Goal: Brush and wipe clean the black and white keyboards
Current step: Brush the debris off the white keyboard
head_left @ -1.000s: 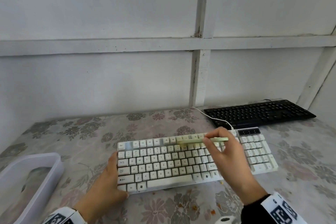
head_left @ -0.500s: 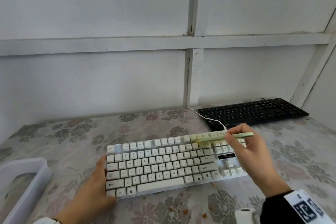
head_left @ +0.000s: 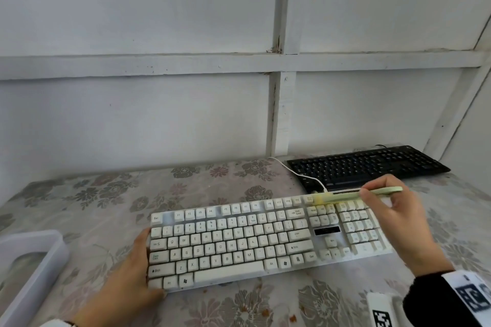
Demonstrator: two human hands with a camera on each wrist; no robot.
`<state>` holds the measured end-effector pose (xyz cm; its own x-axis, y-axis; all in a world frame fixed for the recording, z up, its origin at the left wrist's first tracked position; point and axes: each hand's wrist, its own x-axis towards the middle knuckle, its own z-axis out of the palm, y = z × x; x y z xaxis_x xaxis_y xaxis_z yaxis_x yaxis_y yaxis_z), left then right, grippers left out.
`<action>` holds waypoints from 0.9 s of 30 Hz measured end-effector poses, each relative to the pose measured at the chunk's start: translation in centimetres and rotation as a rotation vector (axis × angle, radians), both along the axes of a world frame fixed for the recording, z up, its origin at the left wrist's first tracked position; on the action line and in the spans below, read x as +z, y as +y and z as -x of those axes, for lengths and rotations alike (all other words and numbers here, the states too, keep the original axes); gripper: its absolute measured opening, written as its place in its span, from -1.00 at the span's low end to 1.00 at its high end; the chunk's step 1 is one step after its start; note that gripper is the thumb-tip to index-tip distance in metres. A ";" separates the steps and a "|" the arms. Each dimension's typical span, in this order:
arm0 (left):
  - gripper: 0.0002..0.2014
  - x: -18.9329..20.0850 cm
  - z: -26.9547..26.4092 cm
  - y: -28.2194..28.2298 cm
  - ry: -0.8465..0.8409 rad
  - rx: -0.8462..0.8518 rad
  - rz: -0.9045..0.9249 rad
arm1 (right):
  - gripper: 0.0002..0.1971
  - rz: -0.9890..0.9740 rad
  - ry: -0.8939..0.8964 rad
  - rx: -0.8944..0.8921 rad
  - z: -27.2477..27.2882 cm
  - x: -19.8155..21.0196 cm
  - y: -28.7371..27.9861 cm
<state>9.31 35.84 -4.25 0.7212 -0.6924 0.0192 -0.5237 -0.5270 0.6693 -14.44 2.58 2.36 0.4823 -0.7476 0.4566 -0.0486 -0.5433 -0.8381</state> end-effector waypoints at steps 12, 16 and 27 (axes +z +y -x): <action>-0.08 1.3 1.1 -0.1 0.051 0.008 0.004 | -0.86 -0.123 -0.014 0.037 2.2 0.4 -2.3; -0.06 1.5 1.2 0.0 0.060 -0.007 -0.015 | -0.82 0.091 0.110 -0.267 3.0 1.4 -2.7; -0.11 1.1 0.8 0.2 0.080 -0.037 0.022 | -0.83 0.064 0.055 0.310 -6.7 2.2 14.2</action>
<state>8.49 36.05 -3.10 0.6949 -0.7188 -0.0222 -0.4870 -0.4931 0.7208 -7.70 16.76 4.59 0.7076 -0.5320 0.4651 0.0832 -0.5909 -0.8024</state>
